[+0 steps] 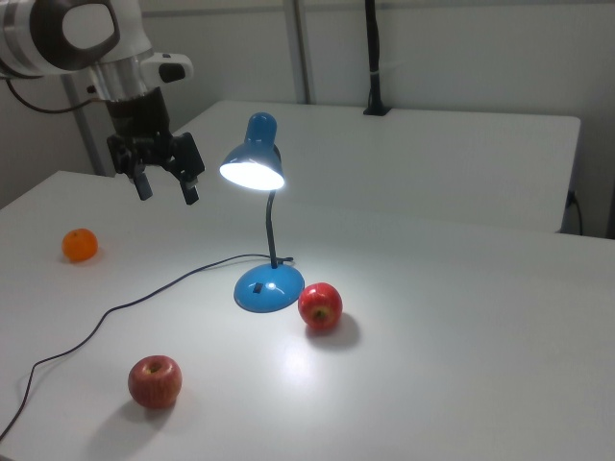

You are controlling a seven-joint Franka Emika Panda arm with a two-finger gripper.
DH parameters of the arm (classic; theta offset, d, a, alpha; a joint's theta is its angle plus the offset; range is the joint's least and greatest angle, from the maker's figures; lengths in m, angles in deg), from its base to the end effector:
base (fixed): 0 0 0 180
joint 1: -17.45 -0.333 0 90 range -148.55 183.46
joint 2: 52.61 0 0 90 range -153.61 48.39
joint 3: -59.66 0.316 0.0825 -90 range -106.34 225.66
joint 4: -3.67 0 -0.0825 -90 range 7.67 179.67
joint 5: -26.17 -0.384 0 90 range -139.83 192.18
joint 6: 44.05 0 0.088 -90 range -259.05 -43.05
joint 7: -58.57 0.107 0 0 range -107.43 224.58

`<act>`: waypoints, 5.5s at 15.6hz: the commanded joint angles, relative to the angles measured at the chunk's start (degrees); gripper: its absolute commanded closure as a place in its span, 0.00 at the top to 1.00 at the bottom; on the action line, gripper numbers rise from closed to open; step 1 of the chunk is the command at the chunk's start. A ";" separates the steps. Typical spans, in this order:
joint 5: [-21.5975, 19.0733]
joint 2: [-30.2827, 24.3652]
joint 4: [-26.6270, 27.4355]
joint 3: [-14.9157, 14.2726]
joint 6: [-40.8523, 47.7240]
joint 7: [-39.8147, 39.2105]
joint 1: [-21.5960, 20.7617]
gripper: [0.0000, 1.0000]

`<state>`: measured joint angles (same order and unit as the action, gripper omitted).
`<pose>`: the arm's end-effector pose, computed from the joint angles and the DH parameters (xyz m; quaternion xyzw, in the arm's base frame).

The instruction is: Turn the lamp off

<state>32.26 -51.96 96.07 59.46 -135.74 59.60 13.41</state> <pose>0.5589 0.0264 0.6015 0.9982 0.0267 -0.0096 0.0536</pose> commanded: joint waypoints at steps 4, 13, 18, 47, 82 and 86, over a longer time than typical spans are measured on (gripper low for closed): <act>0.86 -0.74 -0.21 -0.50 1.95 1.00 -0.44 1.00; 0.68 -0.74 -0.20 -0.50 2.13 0.12 0.17 0.90; 0.07 -0.74 -0.12 -0.50 2.13 -0.32 0.18 0.00; -0.11 4.88 28.79 -0.59 -43.29 0.73 0.97 0.00; 0.94 17.37 24.84 -0.59 -67.49 2.84 2.20 0.00; 0.94 17.19 25.37 -0.59 -65.73 2.93 2.11 0.00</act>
<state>32.26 -34.11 120.80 59.21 -204.35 61.30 16.23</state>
